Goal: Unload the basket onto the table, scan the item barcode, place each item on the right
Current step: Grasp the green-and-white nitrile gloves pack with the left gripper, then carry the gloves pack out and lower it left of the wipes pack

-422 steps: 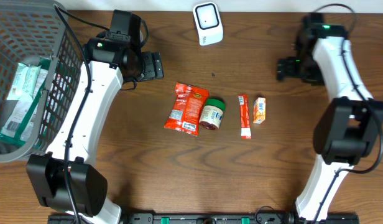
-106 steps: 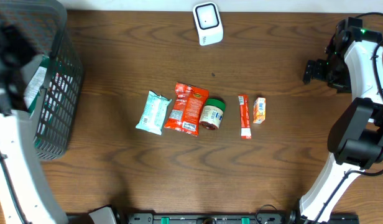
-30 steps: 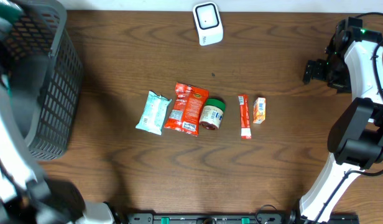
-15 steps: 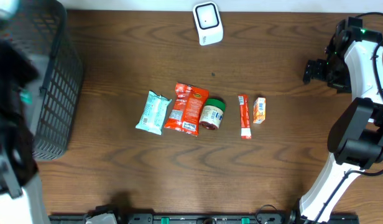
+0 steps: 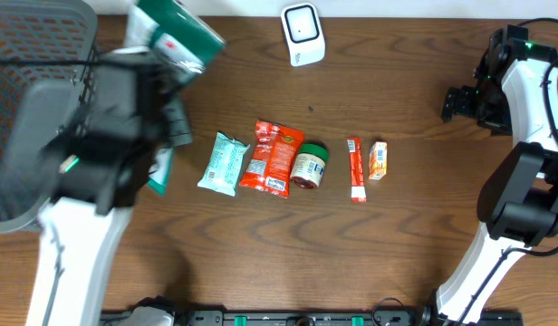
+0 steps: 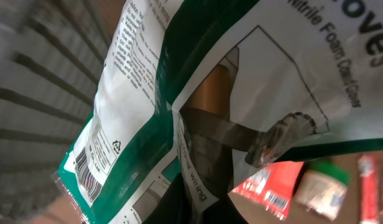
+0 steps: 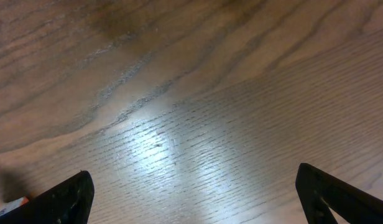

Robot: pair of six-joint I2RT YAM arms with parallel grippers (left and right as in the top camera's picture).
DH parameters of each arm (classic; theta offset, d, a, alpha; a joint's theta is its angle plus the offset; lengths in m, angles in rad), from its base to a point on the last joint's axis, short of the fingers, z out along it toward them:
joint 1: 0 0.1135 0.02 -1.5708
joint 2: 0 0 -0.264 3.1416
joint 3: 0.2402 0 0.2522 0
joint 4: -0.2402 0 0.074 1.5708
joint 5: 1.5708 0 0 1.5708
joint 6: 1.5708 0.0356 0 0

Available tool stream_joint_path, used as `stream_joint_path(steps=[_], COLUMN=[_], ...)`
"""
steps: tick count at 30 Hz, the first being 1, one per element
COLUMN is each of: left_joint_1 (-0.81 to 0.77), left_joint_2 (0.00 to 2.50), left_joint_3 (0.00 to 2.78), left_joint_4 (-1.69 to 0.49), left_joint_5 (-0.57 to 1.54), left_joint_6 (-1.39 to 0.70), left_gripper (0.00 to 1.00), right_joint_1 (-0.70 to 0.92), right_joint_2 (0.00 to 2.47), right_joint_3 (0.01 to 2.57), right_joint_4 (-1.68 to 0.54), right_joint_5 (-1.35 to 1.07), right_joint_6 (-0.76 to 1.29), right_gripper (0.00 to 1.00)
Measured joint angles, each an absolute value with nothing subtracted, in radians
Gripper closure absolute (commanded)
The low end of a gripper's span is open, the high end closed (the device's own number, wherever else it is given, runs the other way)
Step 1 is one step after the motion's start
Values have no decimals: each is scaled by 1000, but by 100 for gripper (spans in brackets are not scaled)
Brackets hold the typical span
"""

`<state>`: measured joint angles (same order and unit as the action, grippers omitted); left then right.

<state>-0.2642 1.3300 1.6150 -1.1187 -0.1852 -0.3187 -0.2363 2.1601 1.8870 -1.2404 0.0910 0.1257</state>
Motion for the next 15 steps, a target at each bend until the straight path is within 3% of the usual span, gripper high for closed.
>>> stream_joint_path(steps=[15], left_joint_1=[-264], left_joint_2=[1815], left_joint_3=[1525], left_joint_4=[-1092], left_joint_5=[-184], left_joint_6=[-499], left_gripper=[93], right_joint_1=[-236], right_joint_2=[2160], right_joint_3=[1887], right_joint_4=[-1240], right_joint_5=[91], right_joint_6=[126], right_gripper=[1])
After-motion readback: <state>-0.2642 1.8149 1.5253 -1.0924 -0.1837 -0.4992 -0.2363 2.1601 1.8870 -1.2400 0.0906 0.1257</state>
